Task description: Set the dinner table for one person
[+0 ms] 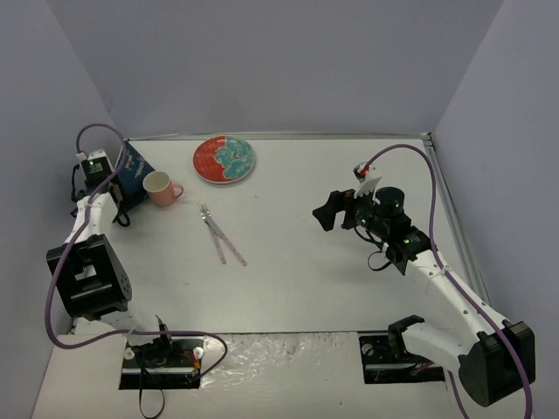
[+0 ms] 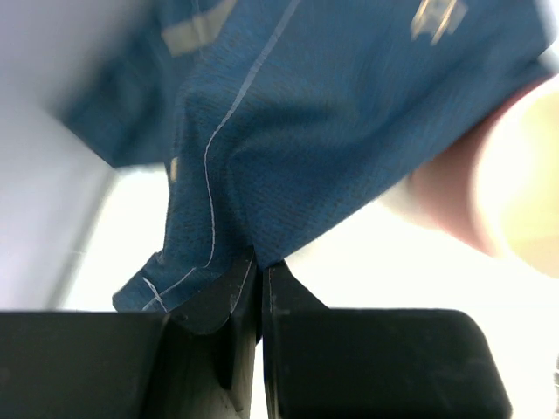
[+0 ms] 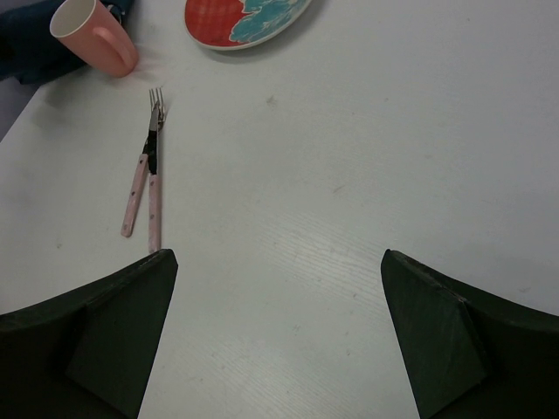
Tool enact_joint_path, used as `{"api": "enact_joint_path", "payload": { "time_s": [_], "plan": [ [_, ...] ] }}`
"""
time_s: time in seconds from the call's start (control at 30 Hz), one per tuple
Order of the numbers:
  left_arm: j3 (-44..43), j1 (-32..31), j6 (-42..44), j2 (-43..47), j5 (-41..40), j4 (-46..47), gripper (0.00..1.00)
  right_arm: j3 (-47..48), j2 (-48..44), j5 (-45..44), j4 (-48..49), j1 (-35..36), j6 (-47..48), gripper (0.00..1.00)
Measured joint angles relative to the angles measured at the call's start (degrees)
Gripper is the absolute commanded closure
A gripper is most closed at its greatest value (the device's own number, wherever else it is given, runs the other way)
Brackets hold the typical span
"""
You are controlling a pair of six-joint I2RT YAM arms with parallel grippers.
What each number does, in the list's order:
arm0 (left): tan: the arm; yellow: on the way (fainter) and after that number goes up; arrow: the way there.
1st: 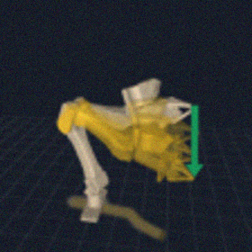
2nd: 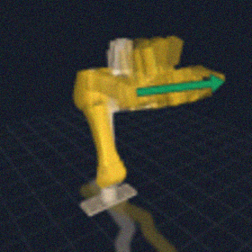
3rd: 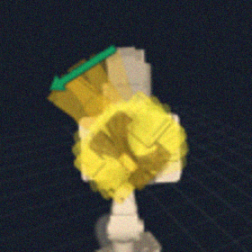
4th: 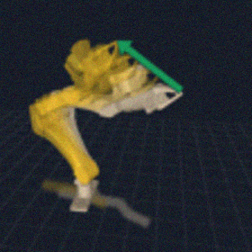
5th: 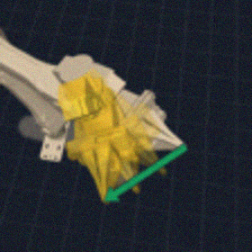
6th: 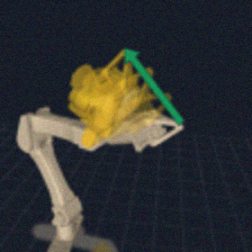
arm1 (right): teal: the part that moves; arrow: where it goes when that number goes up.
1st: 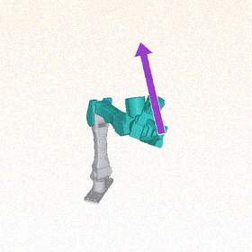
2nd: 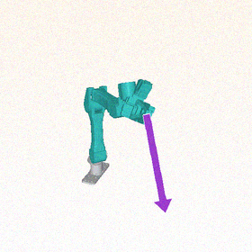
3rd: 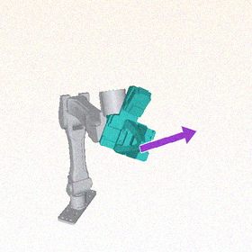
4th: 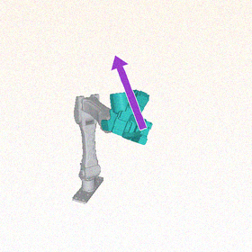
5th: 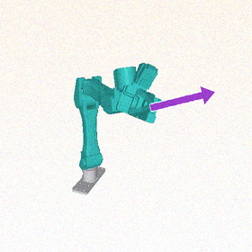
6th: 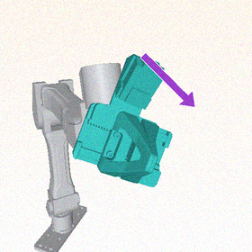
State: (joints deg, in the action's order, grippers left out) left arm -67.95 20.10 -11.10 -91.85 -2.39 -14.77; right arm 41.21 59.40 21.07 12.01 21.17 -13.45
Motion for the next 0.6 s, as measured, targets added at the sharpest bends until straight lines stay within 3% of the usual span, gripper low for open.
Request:
{"api": "enact_joint_path", "payload": {
  "time_s": [0.3,0.5,0.6],
  "plan": [
    [-21.2,0.3,-0.3,10.6,-3.6,-9.7,1.0,0.2,-1.5,0.1,-1.9,0.0,-0.2,0.0],
    [-38.2,-1.0,-1.2,13.7,5.3,-14.8,1.0,2.1,-3.7,-1.3,-3.7,0.0,-0.4,0.0],
    [-46.4,-6.5,-0.8,14.3,8.5,-17.8,1.0,3.0,-5.3,-2.3,-3.9,0.0,-0.8,0.0]
  ]
}}
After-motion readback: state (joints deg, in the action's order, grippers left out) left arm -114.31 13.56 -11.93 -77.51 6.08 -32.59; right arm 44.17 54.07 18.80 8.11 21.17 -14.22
